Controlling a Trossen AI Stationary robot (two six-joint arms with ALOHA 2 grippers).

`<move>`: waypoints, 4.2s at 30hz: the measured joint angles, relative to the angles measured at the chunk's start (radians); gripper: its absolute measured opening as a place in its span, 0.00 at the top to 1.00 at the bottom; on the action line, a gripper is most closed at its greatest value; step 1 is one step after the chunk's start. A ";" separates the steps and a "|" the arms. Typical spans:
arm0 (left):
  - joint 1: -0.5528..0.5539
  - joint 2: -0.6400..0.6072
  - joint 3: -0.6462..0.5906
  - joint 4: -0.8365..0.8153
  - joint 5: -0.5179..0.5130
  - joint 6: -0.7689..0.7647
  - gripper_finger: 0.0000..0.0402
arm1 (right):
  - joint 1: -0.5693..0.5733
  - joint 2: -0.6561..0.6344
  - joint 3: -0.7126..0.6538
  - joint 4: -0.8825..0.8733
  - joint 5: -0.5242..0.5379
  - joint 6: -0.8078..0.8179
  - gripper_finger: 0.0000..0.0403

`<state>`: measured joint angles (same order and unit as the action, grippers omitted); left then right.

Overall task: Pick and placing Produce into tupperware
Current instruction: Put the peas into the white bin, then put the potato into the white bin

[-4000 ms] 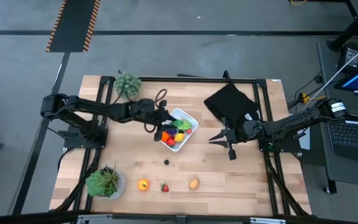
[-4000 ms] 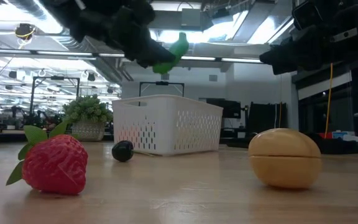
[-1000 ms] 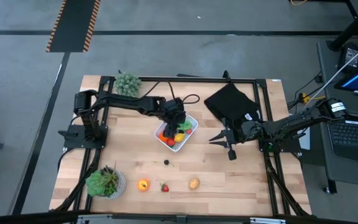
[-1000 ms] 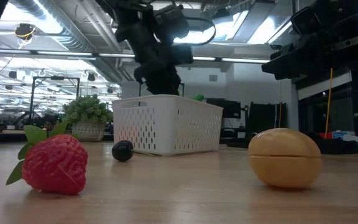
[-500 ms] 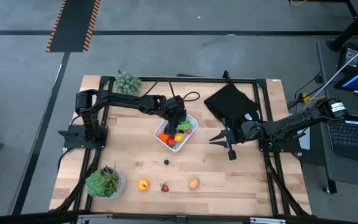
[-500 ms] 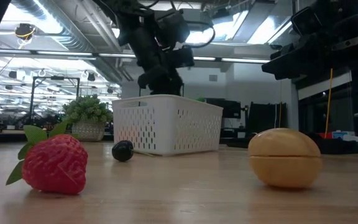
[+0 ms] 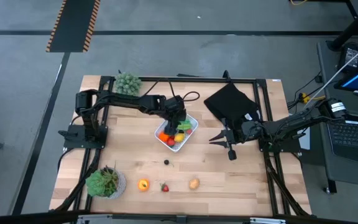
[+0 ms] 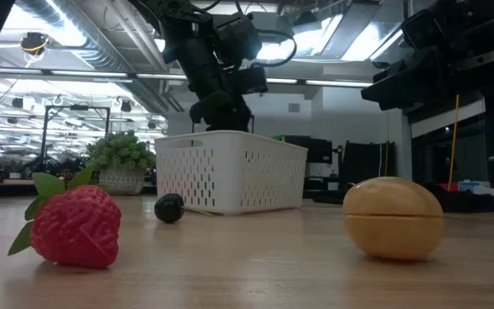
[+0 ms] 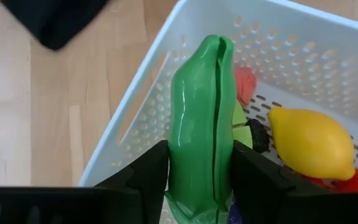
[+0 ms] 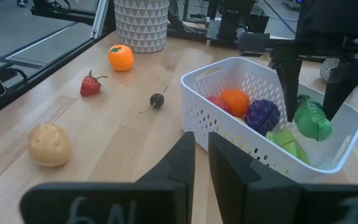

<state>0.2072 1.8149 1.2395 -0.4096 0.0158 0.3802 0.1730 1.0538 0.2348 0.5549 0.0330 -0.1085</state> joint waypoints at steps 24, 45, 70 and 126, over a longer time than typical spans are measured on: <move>-0.047 -0.057 0.000 -0.027 -0.053 -0.030 0.62 | 0.000 0.000 0.000 0.001 0.000 0.001 0.88; -0.478 -0.511 -0.487 0.317 -0.303 -0.356 0.63 | 0.036 0.003 0.000 0.001 -0.044 0.026 0.88; -0.761 -0.589 -0.729 0.615 -0.476 -0.472 0.78 | 0.264 0.457 0.560 -0.396 -0.059 0.189 0.88; -0.812 -0.589 -0.737 0.644 -0.476 -0.486 0.90 | 0.348 0.822 1.032 -0.959 0.001 0.180 0.28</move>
<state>-0.6052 1.2259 0.5030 0.2344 -0.4606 -0.1062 0.5215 1.8759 1.2671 -0.4043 0.0338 0.0711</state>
